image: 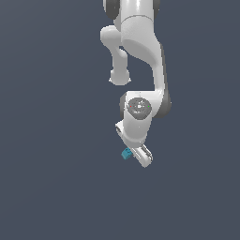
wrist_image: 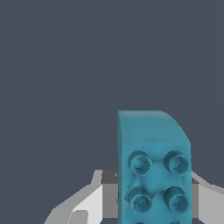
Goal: Pick up the object and move it to a goal position.
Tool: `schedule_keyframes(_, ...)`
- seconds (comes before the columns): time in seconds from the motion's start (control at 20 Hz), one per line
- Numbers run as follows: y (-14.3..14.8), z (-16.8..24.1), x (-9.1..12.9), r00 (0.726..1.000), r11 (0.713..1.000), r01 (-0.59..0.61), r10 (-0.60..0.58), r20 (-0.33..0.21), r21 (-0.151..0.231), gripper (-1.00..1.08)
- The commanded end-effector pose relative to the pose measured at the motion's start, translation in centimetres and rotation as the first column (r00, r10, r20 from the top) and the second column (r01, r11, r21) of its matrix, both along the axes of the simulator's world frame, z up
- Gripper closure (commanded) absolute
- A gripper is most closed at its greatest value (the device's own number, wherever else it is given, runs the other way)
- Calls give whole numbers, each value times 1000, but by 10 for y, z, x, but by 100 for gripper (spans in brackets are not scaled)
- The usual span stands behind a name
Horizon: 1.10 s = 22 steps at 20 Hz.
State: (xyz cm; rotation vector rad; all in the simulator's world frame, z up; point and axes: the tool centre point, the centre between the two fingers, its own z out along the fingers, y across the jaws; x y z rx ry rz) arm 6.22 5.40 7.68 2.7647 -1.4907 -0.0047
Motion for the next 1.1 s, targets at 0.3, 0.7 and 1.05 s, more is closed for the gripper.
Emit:
schedule_keyframes(0.3,-59,79,-19,1000,1000,1,-1,2,1,108)
schedule_keyframes(0.7,-112,151,-35,1000,1000,2,-2,3,1,108)
schedule_keyframes(1.05,-141,190,-42,1000,1000,1,-1,3,0,108)
